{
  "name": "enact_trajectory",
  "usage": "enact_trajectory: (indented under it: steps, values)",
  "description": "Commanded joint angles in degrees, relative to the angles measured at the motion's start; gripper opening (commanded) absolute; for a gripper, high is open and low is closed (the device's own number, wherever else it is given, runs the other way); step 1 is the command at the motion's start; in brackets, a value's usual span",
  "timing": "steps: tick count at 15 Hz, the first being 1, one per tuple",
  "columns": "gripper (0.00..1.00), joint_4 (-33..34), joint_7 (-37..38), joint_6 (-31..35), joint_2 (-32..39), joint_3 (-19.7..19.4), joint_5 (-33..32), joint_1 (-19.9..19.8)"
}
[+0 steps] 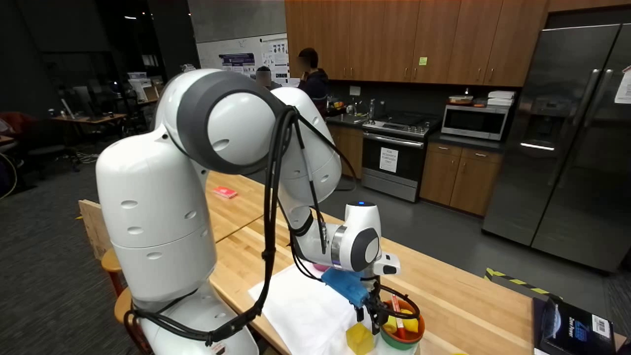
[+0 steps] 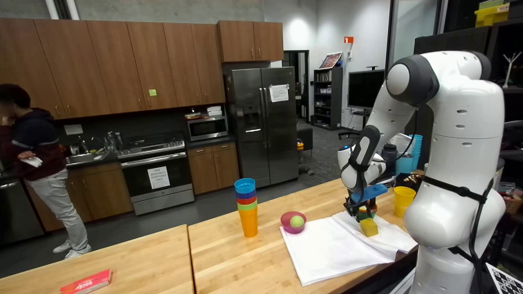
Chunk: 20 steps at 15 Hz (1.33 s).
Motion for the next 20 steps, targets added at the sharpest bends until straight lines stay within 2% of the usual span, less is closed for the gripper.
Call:
enact_trajectory:
  steps: [1, 2, 6, 12, 13, 14, 15, 20]
  values:
    - [0.85, 1.0, -1.4, -4.0, -2.3, 0.4, 1.3, 0.8]
    - [0.62, 0.7, -0.9, -1.3, -0.5, 0.1, 0.9, 0.5]
    - [0.84, 1.3, -0.9, -2.8, -0.8, 0.4, 0.9, 0.6]
    - [0.85, 1.4, -0.9, -2.9, -0.8, 0.4, 0.9, 0.6]
    - [0.96, 1.4, -0.9, -2.9, -0.8, 0.4, 0.9, 0.6]
    - [0.97, 2.3, 3.0, -3.1, 0.1, 0.2, -1.9, 0.8]
    - [1.0, 2.6, 3.7, -3.6, 0.4, 0.3, -1.6, 0.9]
    - [1.0, 1.0, 16.4, -2.3, -1.2, -0.2, -3.5, 1.0]
